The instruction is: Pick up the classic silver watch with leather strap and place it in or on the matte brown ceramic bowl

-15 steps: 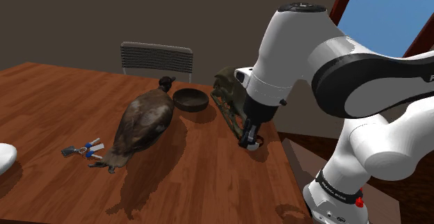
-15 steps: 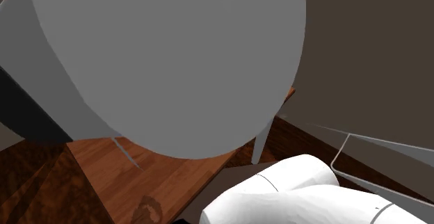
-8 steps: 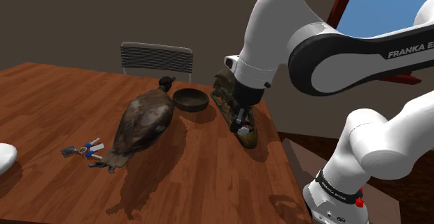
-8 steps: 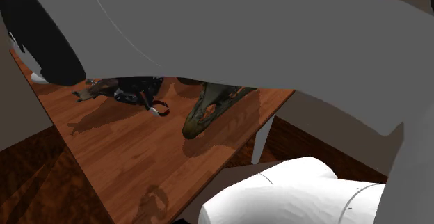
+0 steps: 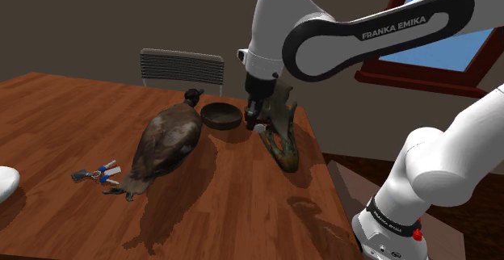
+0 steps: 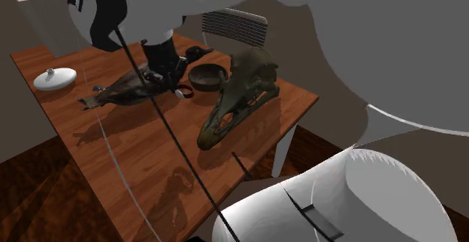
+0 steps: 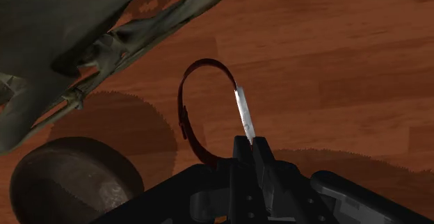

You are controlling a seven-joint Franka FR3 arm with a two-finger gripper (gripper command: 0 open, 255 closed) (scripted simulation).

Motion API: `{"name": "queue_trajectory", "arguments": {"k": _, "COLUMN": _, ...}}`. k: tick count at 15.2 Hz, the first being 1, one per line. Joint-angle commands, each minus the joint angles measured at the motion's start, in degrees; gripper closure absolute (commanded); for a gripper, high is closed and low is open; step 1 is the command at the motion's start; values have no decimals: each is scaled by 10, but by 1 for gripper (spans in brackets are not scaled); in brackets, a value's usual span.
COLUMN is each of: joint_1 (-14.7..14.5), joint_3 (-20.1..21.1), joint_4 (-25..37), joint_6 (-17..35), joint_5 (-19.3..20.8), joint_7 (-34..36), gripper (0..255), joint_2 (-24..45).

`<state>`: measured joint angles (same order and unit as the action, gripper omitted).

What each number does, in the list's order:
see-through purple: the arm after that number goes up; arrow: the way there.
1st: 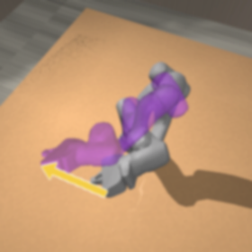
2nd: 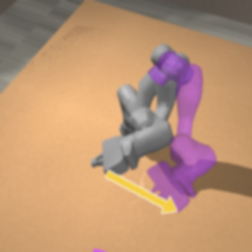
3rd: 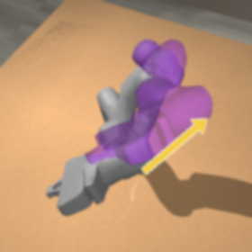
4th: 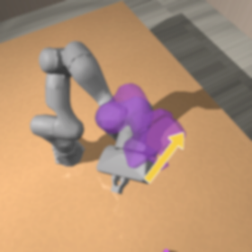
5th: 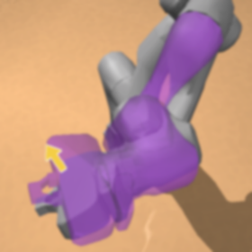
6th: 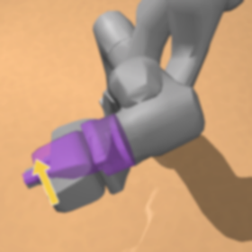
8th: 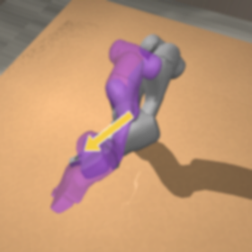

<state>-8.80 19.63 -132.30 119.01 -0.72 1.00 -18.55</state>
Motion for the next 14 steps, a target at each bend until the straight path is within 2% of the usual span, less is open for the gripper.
{"name": "queue_trajectory", "arguments": {"k": 1, "joint_1": 13, "joint_3": -9, "joint_4": 31, "joint_6": 3, "joint_5": 14, "joint_7": -13, "gripper": 255, "joint_2": 35}}
{"name": "queue_trajectory", "arguments": {"k": 8, "joint_1": 46, "joint_3": -32, "joint_4": 166, "joint_6": -8, "joint_5": 56, "joint_7": -47, "gripper": 255, "joint_2": 161}}
{"name": "queue_trajectory", "arguments": {"k": 14, "joint_1": 62, "joint_3": -49, "joint_4": 311, "joint_6": -40, "joint_5": 84, "joint_7": -75, "gripper": 255, "joint_2": 276}}
